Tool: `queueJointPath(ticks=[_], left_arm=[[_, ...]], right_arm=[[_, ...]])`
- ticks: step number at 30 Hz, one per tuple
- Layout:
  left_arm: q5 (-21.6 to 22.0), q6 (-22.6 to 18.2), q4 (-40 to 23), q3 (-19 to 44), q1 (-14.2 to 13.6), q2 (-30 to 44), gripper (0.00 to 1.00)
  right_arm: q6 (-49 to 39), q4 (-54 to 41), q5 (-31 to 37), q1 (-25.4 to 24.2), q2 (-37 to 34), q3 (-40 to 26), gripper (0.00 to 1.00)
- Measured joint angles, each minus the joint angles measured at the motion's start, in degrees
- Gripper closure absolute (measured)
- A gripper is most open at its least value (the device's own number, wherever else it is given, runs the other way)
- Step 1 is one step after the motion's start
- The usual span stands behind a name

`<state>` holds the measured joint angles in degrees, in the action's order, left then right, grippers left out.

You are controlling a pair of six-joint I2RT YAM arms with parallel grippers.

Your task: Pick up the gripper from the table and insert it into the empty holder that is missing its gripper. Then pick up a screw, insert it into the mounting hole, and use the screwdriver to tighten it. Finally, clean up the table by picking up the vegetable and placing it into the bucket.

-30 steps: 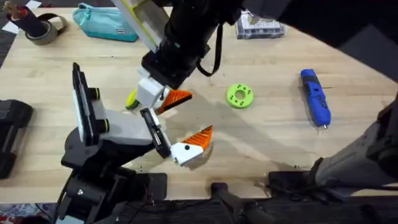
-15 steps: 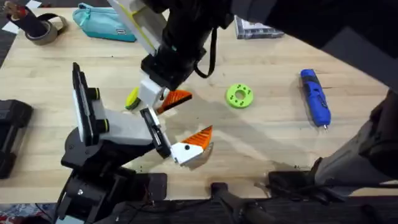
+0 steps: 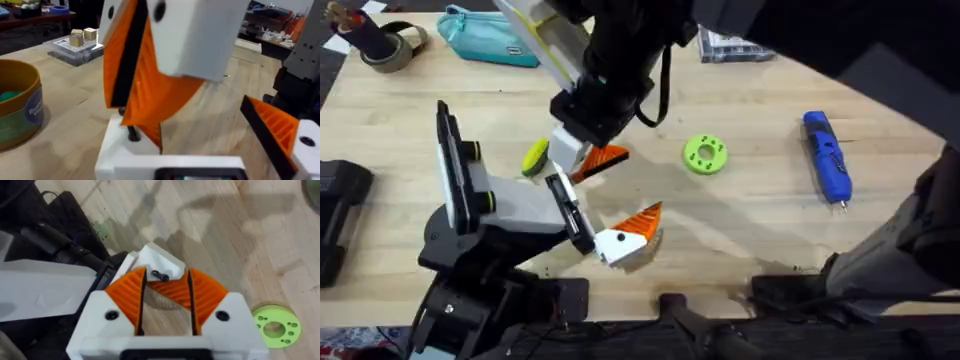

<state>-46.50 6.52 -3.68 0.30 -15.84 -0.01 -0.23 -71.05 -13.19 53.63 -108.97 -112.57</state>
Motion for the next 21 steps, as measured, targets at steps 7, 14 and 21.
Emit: queueJointPath(ticks=[7, 14, 21], left_arm=[[-0.02, 0.00, 0.00, 0.00, 0.00, 0.02, 0.014], [-0.02, 0.00, 0.00, 0.00, 0.00, 0.02, 0.014], [-0.01, 0.00, 0.00, 0.00, 0.00, 0.00, 0.015]], right_arm=[[0.00, -0.57, 0.00, 0.00, -0.02, 0.00, 0.557], [0.00, -0.61, 0.00, 0.00, -0.02, -0.72, 0.588], [-0.02, -0.91, -0.02, 0.00, 0.00, -2.06, 0.625]])
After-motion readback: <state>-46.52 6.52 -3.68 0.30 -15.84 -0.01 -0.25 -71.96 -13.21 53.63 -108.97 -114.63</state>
